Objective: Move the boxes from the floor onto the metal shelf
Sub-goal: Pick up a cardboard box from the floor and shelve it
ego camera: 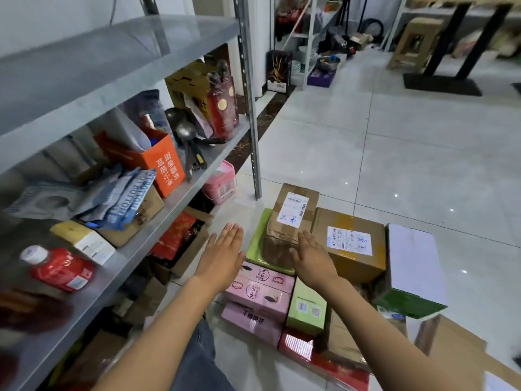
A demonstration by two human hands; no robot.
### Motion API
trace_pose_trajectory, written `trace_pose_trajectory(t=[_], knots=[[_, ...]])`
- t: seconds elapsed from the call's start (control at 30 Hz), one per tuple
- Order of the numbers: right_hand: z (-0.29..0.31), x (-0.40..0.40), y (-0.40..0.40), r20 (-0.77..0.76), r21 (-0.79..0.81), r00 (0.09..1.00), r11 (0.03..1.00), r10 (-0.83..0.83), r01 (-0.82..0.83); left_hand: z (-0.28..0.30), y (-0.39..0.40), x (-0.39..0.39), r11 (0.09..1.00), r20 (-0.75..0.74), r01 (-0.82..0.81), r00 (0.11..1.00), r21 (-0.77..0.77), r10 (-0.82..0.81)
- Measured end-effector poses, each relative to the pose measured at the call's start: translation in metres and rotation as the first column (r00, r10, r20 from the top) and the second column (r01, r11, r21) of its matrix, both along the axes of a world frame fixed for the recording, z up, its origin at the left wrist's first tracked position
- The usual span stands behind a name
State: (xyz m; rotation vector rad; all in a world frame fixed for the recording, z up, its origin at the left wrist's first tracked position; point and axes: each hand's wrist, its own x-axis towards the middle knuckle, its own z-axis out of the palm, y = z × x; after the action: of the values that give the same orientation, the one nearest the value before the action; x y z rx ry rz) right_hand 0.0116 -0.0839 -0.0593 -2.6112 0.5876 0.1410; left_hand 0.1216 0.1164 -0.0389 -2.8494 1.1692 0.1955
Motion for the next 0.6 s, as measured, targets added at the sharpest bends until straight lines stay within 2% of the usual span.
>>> trace_pose_trajectory(t=[0.2,0.4,0.5,0.6], knots=[[-0.033,0.000,-0.020,-0.046,0.019,0.997,0.998,-0.062,0.063,-0.040,-0.029,-0.007,0.996,-0.073,0.075,0.995,0.057,-0.071],[-0.059,0.010,-0.034,-0.073,0.118,0.993,0.987,-0.098,0.106,-0.075,-0.051,0.003,0.998,-0.157,0.037,0.987,0.044,-0.030],[-0.068,0.020,-0.037,-0.048,0.234,0.985,0.957,-0.166,0.173,-0.087,-0.065,0.012,0.999,-0.265,-0.049,0.963,-0.012,0.044],[-0.074,0.033,-0.037,0.002,0.321,0.964,0.913,-0.267,0.252,-0.098,-0.081,0.023,0.965,-0.424,-0.239,0.889,-0.107,0.174]])
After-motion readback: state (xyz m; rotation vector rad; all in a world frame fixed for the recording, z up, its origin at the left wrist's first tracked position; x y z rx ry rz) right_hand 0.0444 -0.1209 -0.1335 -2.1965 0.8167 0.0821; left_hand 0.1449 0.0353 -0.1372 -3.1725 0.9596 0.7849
